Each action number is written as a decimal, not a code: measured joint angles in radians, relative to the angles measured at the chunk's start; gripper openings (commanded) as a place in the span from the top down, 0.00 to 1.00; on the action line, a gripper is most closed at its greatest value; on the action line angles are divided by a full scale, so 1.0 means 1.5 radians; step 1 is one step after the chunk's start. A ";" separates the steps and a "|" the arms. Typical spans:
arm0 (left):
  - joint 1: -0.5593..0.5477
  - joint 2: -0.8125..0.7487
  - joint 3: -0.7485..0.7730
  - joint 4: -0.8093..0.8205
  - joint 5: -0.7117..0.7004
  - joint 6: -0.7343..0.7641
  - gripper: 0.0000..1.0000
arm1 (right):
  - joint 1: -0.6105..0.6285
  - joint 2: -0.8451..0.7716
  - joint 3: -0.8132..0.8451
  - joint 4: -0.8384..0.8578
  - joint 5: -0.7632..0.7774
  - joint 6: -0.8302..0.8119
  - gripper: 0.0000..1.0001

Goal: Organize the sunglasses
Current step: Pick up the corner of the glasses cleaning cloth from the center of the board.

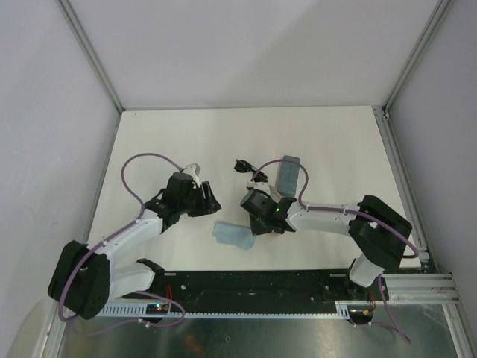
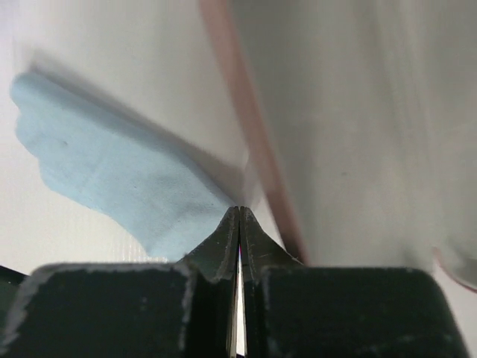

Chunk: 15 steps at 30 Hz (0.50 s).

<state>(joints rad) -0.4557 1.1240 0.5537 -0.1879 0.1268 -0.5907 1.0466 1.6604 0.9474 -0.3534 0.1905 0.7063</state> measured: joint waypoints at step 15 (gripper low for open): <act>-0.013 0.170 0.013 0.072 0.095 0.071 0.61 | -0.044 -0.027 0.001 -0.031 -0.020 -0.038 1.00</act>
<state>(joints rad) -0.4751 1.3792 0.5735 -0.0795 0.2691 -0.4839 0.9802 1.6192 0.9485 -0.4000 0.1612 0.6498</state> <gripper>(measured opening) 0.444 0.009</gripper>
